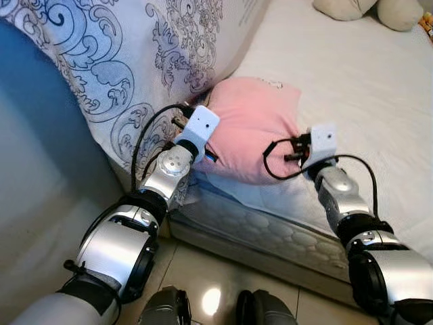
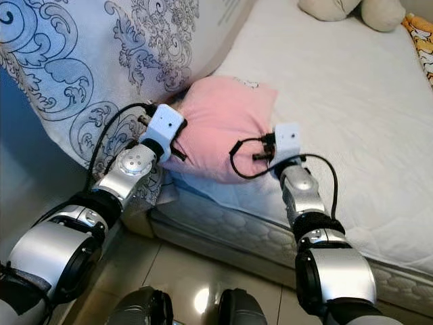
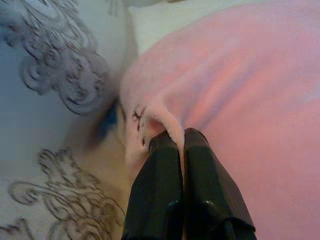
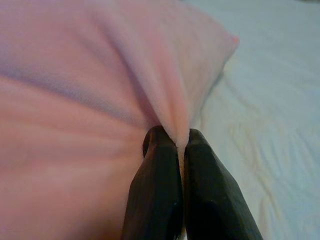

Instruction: Clean up the room

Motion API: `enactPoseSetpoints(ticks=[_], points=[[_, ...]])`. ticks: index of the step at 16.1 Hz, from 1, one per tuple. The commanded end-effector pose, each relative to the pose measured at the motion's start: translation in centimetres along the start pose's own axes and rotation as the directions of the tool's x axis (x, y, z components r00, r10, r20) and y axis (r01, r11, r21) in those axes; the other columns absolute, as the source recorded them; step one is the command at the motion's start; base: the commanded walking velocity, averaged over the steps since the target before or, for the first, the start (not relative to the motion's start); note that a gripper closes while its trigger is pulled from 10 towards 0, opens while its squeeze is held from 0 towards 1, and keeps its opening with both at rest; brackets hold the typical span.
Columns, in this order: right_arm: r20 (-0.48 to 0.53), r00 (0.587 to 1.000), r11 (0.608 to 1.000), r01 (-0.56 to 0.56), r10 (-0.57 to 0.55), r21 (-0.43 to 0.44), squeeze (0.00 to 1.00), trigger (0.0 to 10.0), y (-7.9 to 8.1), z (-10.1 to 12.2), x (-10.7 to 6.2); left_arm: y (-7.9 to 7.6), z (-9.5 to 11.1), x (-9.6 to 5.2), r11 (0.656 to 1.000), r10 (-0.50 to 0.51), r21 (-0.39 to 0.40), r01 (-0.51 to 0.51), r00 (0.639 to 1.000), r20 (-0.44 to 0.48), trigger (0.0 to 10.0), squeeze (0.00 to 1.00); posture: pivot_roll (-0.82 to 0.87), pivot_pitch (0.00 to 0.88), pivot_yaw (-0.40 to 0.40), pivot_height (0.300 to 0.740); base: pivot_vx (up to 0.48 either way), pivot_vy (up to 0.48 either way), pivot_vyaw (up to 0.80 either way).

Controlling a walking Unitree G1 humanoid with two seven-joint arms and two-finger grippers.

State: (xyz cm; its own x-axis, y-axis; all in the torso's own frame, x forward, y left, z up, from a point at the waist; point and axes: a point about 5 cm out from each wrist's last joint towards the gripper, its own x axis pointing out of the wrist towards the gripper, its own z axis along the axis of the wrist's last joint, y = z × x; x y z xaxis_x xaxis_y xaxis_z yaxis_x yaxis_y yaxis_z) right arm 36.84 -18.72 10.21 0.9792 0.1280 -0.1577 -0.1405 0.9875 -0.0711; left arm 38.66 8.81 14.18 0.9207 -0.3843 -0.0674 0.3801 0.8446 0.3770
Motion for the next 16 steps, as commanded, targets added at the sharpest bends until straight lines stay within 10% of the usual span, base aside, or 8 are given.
enactPoseSetpoints(ticks=[1, 8, 16], points=[[-0.038, 0.997, 0.997, 0.064, -0.062, 0.043, 0.0, 10.0, -1.1, -1.2, -0.6, 0.1, -1.4, -0.4, 0.999, 0.009, -0.038, -0.011, 0.998, -0.059, 10.0, 0.0, -0.03, 0.202, -0.055, 0.71, 0.0, 0.0, 0.0], [-0.087, 0.995, 0.995, 0.058, -0.051, 0.077, 0.0, 10.0, -0.4, -2.5, -0.9, -0.3, -1.9, -0.6, 0.99, -0.02, -0.139, 0.009, 0.996, -0.082, 10.0, 0.0, -0.03, 0.189, -0.059, 0.71, 0.0, 0.0, 0.0], [-0.053, 0.999, 0.983, -0.001, 0.011, 0.183, 0.0, 10.0, 3.3, -3.1, -0.8, 1.8, -0.1, -0.3, 0.996, -0.09, -0.002, 0.09, 0.996, -0.027, 10.0, 0.0, -0.03, 0.178, -0.055, 0.71, 0.0, 0.0, 0.0]])
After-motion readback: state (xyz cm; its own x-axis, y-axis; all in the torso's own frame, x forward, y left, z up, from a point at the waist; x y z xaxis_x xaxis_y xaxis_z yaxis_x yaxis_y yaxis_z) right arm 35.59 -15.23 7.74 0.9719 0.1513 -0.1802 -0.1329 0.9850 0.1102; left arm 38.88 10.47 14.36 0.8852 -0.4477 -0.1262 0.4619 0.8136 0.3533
